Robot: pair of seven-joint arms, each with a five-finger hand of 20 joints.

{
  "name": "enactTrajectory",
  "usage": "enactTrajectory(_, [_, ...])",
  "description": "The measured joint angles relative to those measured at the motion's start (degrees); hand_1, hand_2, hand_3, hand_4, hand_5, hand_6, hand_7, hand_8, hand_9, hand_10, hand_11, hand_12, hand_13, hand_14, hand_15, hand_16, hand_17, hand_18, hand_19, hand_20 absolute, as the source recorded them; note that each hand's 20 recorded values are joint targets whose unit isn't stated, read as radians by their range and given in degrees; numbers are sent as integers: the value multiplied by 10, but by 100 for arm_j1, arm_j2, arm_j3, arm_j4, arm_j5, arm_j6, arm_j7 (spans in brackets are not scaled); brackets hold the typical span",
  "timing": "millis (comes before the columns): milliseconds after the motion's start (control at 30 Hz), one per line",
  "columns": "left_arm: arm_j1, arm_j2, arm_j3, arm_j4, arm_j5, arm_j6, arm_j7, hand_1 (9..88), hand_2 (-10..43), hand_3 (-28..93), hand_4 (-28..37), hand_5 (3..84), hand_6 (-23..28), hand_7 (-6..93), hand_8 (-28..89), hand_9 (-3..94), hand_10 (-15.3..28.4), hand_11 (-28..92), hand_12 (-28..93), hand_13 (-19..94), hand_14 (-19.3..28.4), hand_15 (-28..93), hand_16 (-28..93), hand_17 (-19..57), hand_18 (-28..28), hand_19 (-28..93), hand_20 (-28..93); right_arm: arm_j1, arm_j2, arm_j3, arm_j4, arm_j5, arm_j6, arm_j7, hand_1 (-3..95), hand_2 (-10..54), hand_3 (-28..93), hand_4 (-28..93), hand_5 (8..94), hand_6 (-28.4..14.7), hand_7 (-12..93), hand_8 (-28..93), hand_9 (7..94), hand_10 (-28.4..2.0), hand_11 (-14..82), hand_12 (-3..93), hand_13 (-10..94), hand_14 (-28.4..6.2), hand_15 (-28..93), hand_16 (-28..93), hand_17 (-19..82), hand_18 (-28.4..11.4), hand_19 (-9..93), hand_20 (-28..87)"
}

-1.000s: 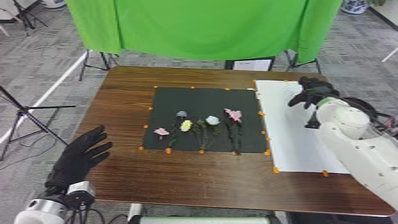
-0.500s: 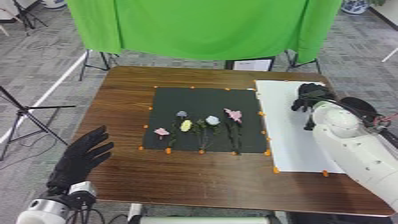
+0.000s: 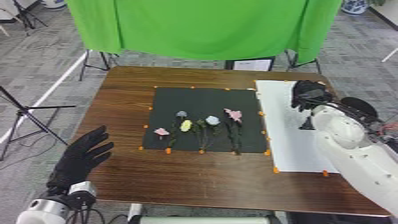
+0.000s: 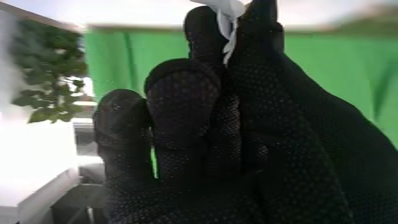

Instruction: Arrange flowers

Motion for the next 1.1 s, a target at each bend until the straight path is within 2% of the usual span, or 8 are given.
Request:
enactTrajectory(167, [-2,0,-6,-1,2,-5,-3,267,2,699,-254,311,45,200,-99,231,120,214,173,190,164,325,1,-93,236,423,82,-767,233,552,-1218,39,62,-531,519,-95,867,-283,704,25,519,-37,914,-28,122,469,817,-2,601,393,387,-188,841,541])
enactTrajectory(333, [-39,0,7,4,4,-12,-11,266,2,698,-252,310,45,200,-100,231,120,214,173,190,165,325,2,-94,237,424,82,-1164,105,654,-1880,-75,-8,-698,515,-95,869,-283,698,27,522,-31,912,-27,123,469,812,-5,611,386,385,-187,839,543])
enactTrajectory(800, [-96,1,24,5,18,-23,-31,266,4,696,-251,311,46,197,-98,231,121,213,173,191,166,329,0,-94,237,424,81,-1672,-279,495,-1943,-234,-109,-764,492,-95,843,-283,671,30,533,-5,892,-23,133,477,788,-19,672,354,369,-189,839,553])
enactTrajectory(1100, [-102,2,31,13,20,-26,-39,266,3,696,-251,310,46,197,-98,232,120,213,174,191,167,327,0,-95,238,424,81,-1695,-348,509,-1935,-239,-130,-733,422,-95,802,-283,602,15,506,-16,813,-33,132,468,719,-33,734,339,331,-190,830,560])
